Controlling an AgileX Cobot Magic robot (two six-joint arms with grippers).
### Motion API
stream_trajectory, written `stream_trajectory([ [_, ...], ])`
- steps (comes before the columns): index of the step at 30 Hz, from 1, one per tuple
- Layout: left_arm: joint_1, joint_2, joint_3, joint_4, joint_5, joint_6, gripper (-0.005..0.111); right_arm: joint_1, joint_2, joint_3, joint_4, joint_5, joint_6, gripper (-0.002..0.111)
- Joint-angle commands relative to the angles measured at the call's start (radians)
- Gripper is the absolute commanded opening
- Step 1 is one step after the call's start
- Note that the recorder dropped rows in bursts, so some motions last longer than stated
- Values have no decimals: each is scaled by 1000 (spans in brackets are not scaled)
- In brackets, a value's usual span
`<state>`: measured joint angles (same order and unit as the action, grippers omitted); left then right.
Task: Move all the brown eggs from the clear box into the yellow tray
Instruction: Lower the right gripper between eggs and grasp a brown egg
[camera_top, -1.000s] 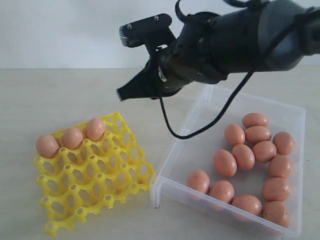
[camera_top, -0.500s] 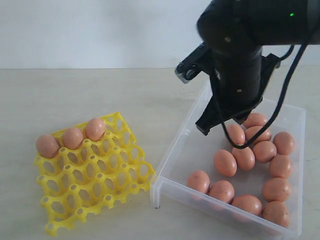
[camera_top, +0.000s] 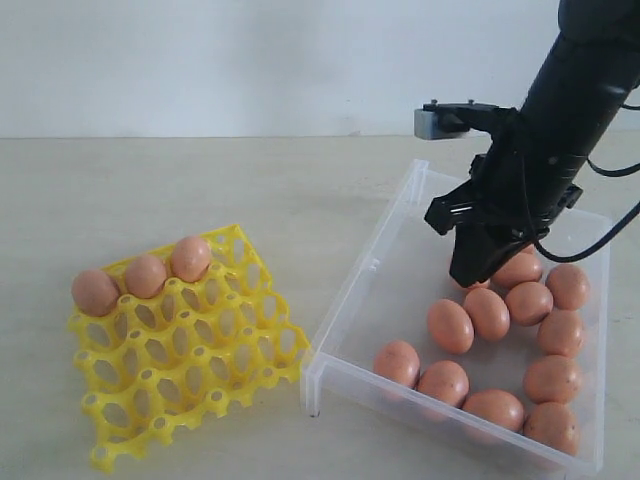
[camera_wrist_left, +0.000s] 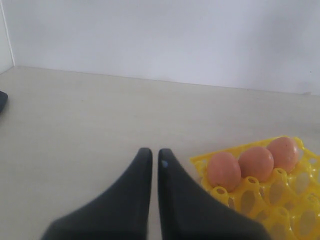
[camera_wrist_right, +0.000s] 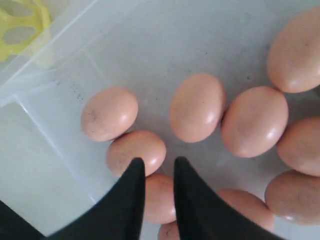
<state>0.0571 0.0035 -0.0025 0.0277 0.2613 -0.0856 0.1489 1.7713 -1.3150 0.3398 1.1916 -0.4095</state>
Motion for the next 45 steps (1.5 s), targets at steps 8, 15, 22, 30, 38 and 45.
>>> stream_trajectory([
  [8, 3, -3, 3, 2, -6, 0, 4, -8, 106, 0, 11, -163, -18, 58],
  [15, 3, -3, 3, 2, -6, 0, 4, -8, 197, 0, 14, -194, -12, 58],
  [22, 3, -3, 3, 2, -6, 0, 4, -8, 244, 0, 18, -184, -5, 58],
  [30, 3, -3, 3, 2, -6, 0, 4, -8, 281, 0, 22, -151, -3, 52],
  [38, 3, -3, 3, 2, -6, 0, 4, -8, 281, 0, 22, -122, -12, 4],
  [45, 3, -3, 3, 2, -6, 0, 4, -8, 281, -2, 22, -97, -10, 0],
])
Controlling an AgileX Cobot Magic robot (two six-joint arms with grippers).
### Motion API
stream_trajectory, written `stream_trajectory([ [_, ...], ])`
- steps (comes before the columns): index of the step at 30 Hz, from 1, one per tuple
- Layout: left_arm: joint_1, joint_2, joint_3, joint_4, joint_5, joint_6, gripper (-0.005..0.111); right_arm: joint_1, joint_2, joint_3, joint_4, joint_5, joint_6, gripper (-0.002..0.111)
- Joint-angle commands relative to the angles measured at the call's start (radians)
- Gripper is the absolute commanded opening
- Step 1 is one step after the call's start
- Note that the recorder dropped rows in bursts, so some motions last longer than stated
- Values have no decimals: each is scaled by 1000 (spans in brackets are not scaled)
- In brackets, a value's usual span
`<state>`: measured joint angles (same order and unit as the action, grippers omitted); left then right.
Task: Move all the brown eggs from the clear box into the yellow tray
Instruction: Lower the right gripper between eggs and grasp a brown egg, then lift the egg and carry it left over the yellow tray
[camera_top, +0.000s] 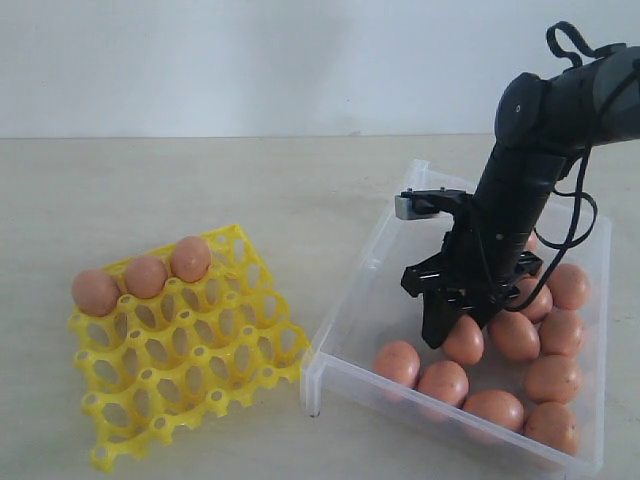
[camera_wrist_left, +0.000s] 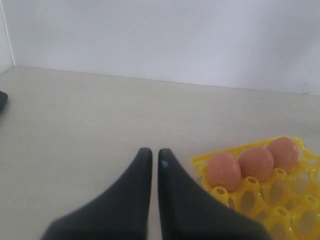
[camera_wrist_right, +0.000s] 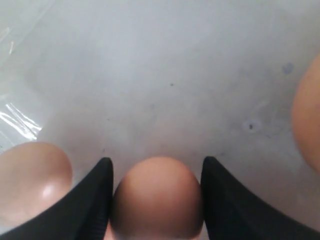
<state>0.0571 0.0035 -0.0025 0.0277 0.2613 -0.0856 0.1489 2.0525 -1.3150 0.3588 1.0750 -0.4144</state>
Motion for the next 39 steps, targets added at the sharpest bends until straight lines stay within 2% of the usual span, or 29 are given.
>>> stream_trajectory([
  [1, 3, -3, 3, 2, -6, 0, 4, -8, 0, -2, 10, 26, -2, 0],
  [6, 3, -3, 3, 2, -6, 0, 4, -8, -33, -2, 44, 4, -2, 0],
  [15, 3, -3, 3, 2, -6, 0, 4, -8, -158, -2, 46, -178, 23, 0],
  [23, 3, -3, 3, 2, -6, 0, 4, -8, -171, 13, 107, -269, 23, 0],
  [28, 3, -3, 3, 2, -6, 0, 4, -5, -184, 98, 232, -432, 50, 0],
  [32, 3, -3, 3, 2, -6, 0, 4, 34, -223, 207, 239, -595, 50, 0],
  [39, 3, -3, 3, 2, -6, 0, 4, 184, -352, 379, 233, -925, -36, 0],
])
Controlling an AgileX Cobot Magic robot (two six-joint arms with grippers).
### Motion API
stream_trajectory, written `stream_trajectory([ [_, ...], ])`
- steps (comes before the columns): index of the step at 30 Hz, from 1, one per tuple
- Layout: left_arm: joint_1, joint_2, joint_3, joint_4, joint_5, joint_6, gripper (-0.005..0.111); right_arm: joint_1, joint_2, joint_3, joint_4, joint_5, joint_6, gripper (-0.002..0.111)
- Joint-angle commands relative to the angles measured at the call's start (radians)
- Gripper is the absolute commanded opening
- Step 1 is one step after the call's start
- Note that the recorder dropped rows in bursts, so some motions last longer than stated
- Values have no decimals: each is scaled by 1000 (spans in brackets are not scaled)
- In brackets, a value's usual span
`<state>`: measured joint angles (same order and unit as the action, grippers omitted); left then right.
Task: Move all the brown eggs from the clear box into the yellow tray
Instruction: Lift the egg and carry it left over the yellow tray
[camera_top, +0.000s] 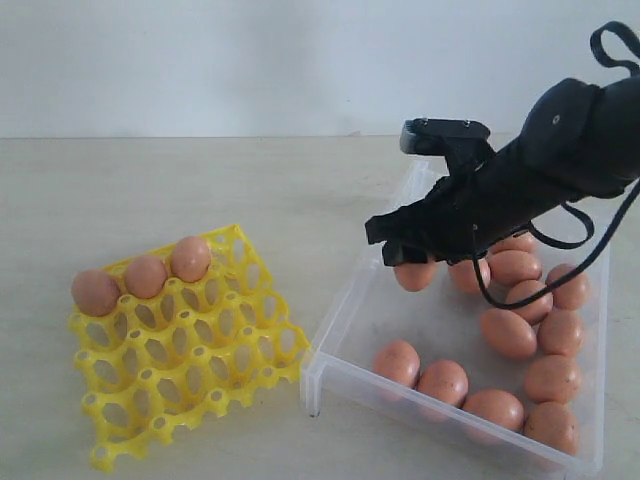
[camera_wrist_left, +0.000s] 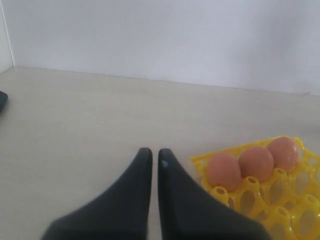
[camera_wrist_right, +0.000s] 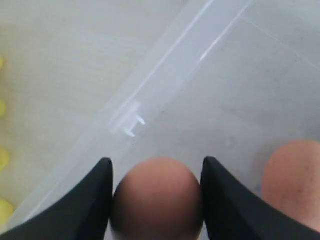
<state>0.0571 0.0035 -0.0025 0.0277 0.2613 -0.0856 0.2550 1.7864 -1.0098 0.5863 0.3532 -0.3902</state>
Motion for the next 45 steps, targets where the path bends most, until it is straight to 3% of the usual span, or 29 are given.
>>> stream_trajectory([
  [1, 3, -3, 3, 2, -6, 0, 4, 90, -98, 80, 3, -227, -69, 0],
  [10, 3, -3, 3, 2, -6, 0, 4, 176, -250, 79, 3, -504, -116, 0],
  [15, 3, -3, 3, 2, -6, 0, 4, 176, -356, 79, -13, -619, -67, 0],
  [18, 3, -3, 3, 2, -6, 0, 4, 176, -398, 79, -151, -610, 95, 0],
  [22, 3, -3, 3, 2, -9, 0, 4, 176, -409, 79, -488, -658, 486, 0],
  [25, 3, -3, 3, 2, -11, 0, 4, 176, -409, 79, -819, -777, 859, 0],
  [28, 3, -3, 3, 2, -11, 0, 4, 176, -398, 79, -1056, -967, 1069, 0],
  [31, 3, -3, 3, 2, -11, 0, 4, 176, -373, 79, -1113, -1067, 1141, 0],
  [39, 3, -3, 3, 2, -11, 0, 4, 176, -281, -6, -1139, -1080, 1188, 0],
  [45, 3, -3, 3, 2, -11, 0, 4, 176, -168, -140, -1402, -1078, 1413, 0],
])
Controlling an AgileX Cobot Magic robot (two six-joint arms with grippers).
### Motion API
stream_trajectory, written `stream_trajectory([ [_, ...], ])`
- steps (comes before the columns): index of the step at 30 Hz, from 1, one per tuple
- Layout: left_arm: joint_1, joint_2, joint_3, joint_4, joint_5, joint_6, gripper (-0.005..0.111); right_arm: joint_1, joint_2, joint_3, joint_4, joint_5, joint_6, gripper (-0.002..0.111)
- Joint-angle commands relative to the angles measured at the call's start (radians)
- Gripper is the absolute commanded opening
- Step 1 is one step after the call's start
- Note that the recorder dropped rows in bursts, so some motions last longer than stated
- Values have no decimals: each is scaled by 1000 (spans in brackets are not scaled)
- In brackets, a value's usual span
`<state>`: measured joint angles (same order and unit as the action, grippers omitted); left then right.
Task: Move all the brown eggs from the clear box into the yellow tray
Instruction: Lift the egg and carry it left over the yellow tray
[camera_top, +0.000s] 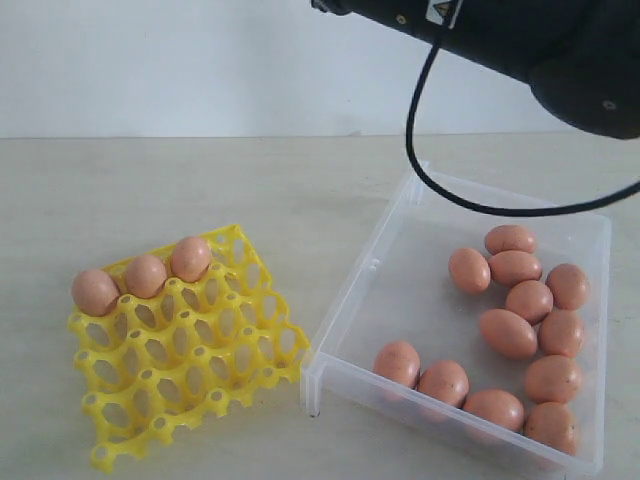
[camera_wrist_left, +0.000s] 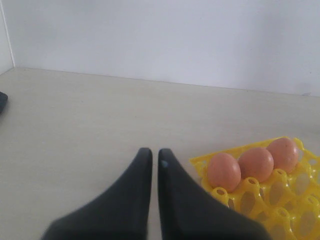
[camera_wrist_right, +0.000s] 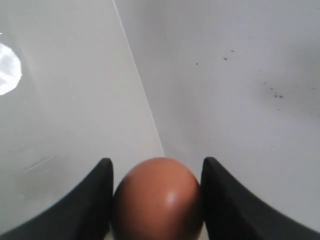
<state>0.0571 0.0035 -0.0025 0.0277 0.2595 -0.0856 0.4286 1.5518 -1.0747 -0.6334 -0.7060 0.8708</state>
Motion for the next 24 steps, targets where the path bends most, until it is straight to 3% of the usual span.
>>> stream_trajectory([
  [1, 3, -3, 3, 2, -9, 0, 4, 2, 86, -88, -222, -19, 185, 0],
  [8, 3, -3, 3, 2, -9, 0, 4, 2, 267, -101, -259, -34, 283, 0],
  [15, 3, -3, 3, 2, -9, 0, 4, 2, 468, -149, -263, -184, 271, 0],
  [24, 3, -3, 3, 2, -9, 0, 4, 2, 589, -245, -309, -107, 225, 0],
])
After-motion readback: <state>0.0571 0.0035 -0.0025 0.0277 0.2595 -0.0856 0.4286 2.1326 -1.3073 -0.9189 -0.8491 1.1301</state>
